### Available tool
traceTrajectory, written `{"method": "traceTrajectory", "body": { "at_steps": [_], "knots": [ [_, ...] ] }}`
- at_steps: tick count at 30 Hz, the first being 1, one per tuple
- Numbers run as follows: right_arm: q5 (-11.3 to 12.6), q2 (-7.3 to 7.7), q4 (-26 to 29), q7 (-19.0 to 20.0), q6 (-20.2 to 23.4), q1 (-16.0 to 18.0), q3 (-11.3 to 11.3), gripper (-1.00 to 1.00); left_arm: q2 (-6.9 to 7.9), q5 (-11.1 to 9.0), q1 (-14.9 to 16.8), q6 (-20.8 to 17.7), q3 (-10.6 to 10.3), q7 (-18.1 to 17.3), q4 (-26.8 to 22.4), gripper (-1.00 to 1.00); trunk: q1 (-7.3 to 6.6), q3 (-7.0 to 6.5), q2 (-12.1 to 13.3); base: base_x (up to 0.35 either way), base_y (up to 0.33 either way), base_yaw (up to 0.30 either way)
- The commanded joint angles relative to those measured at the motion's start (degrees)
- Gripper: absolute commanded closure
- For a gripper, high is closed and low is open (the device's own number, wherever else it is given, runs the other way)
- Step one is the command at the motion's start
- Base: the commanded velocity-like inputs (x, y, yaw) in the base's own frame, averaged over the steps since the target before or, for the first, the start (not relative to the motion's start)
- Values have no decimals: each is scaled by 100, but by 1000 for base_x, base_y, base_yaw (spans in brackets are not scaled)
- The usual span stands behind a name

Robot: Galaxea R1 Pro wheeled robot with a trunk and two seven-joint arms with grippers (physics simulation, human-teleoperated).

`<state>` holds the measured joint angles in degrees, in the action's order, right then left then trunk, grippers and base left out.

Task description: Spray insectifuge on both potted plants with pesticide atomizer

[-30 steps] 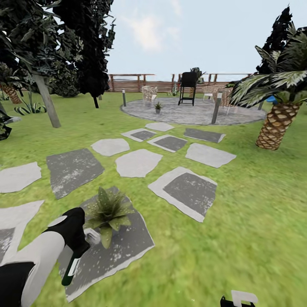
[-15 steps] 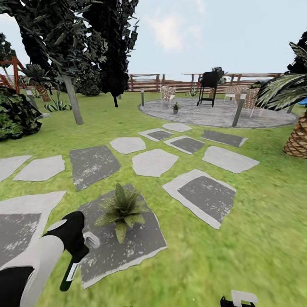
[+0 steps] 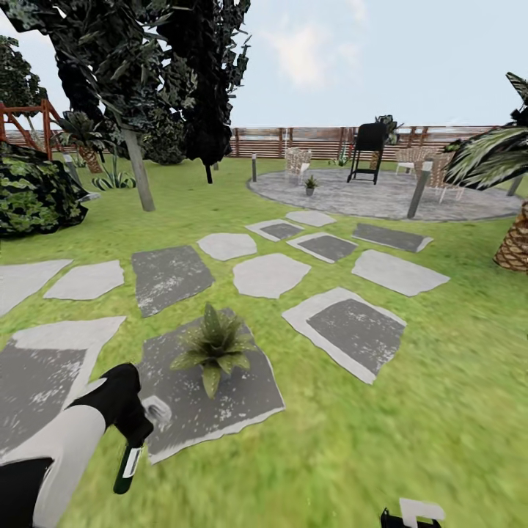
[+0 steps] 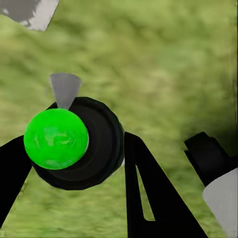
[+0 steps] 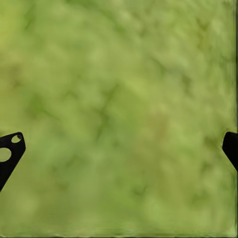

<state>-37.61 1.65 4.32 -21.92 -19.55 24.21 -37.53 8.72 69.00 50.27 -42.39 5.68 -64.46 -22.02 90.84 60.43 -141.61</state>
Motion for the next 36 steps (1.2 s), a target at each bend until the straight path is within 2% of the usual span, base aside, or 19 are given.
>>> {"method": "traceTrajectory", "body": {
  "at_steps": [1,3,4,5,6,7,9,10,12,13,15,16,18,19,20,24,26,31,36],
  "knots": [
    [-59,2,-9,-14,-23,5,-47,-100,2,53,2,241,223,-7,-2,100,-4,5,-2,-310,-88,0],
    [-176,2,5,-7,-23,5,90,-100,13,53,-72,1034,897,188,-1,100,-4,5,-2,-311,-85,0],
    [-272,2,10,-5,-23,5,203,-100,14,53,-114,1355,1148,271,-2,100,-4,5,-2,-312,-84,0],
    [-433,6,25,24,-23,5,397,-100,15,53,-167,1930,1497,385,15,100,-4,5,-2,-310,-78,0],
    [-571,4,80,100,-26,5,549,-100,15,53,-225,2549,1780,473,46,100,-4,5,-2,-199,-43,0],
    [-638,3,163,205,-25,5,618,-100,14,53,-271,2950,1934,517,62,100,-4,5,-2,-128,-28,0],
    [-741,1,586,1032,-23,5,726,-100,2,46,-426,3954,2199,579,85,100,-4,5,-2,-49,-11,0],
    [-756,1,764,1449,-23,5,740,-100,-6,42,-469,4201,2235,587,91,100,-4,5,-2,-21,-5,0],
    [-776,2,1327,2676,-23,5,758,-100,-34,36,-536,4739,2275,592,106,100,-4,5,-2,-8,-2,0],
    [-781,2,1544,3107,-23,5,763,-100,-50,40,-549,4894,2280,587,146,100,-4,5,-2,-3,-1,0],
    [-834,-2,1769,3543,-19,5,780,-100,-82,60,-558,5032,2257,574,323,100,-4,5,-2,-1,0,0],
    [-951,-4,1831,3766,-18,11,864,-100,-148,67,-555,5072,2240,560,421,100,-4,5,-2,0,0,0],
    [-1248,-11,1886,4194,-12,45,1336,-100,-384,109,-554,5145,2219,543,502,100,-4,5,-2,0,0,0],
    [-1302,-16,1898,4295,-10,55,1497,-100,-473,130,-555,5180,2202,539,513,100,-4,5,-2,0,0,0],
    [-1344,-30,1928,4420,-11,82,1685,-100,-606,194,-556,5223,2083,538,522,100,-4,5,-2,0,0,0],
    [-1321,-6,1901,4296,-75,106,1548,-100,-467,291,-545,5108,2121,503,554,100,-4,5,-3,0,0,0],
    [-1313,-70,1910,4350,-80,118,1529,-100,-405,298,-601,5129,2081,511,527,100,-4,5,-3,0,0,0],
    [-1318,-232,1930,4397,-69,136,1563,-100,-375,327,-680,5190,2004,590,444,100,-4,5,-3,0,0,0],
    [-1333,-395,1928,4414,-72,140,1649,-100,-414,355,-685,5225,1951,752,434,100,-4,5,-3,0,0,0]
  ]
}}
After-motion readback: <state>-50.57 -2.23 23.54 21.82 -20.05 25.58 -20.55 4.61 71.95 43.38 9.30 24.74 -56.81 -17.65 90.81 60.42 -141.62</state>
